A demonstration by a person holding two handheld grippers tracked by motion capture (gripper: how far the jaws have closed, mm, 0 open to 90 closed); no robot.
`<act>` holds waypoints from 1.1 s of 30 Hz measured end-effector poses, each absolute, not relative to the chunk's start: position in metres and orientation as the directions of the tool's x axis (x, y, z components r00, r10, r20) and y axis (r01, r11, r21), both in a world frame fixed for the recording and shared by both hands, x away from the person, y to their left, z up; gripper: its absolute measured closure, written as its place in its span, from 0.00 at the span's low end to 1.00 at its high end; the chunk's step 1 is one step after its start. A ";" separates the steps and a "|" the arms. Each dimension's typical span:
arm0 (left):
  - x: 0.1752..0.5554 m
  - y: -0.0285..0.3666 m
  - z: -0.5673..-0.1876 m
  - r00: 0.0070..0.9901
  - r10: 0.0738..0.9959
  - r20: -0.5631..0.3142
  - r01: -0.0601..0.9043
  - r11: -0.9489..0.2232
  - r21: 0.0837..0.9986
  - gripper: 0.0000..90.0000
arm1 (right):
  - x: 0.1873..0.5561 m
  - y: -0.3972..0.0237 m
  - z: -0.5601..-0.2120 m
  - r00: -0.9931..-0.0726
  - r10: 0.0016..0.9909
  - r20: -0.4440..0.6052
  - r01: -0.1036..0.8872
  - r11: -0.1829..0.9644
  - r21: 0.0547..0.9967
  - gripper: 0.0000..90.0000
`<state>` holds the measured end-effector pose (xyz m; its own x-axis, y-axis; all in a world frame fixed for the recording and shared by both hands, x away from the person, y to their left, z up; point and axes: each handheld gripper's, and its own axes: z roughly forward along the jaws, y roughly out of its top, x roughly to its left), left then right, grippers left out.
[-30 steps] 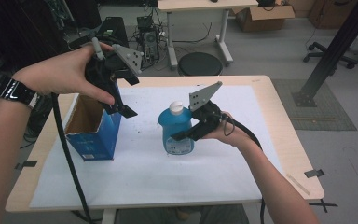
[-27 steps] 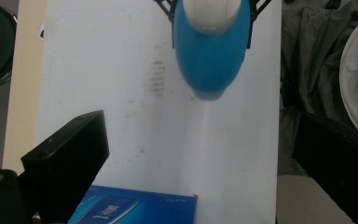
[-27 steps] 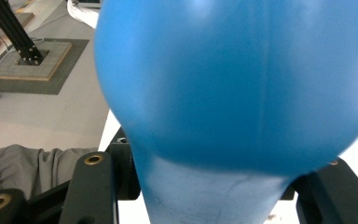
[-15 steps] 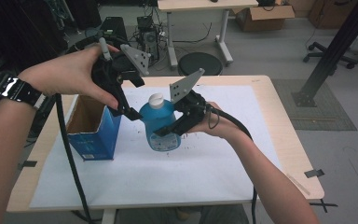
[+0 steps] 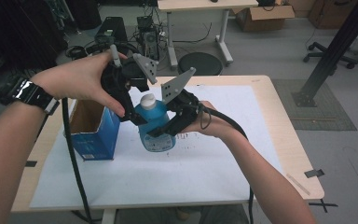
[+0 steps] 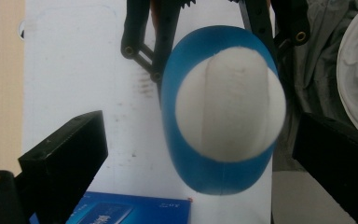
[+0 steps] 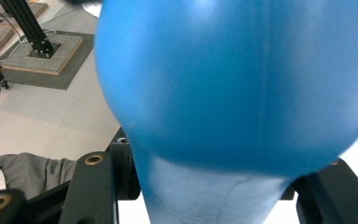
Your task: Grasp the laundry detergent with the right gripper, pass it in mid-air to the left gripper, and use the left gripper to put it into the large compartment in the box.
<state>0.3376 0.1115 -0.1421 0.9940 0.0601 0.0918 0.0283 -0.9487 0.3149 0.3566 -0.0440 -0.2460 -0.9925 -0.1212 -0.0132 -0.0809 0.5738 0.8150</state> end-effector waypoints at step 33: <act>0.342 0.098 -0.153 0.994 0.085 0.075 0.060 -0.957 0.285 0.25 | 0.358 -0.045 -0.250 -0.994 -0.108 -0.016 -0.076 0.580 0.811 0.49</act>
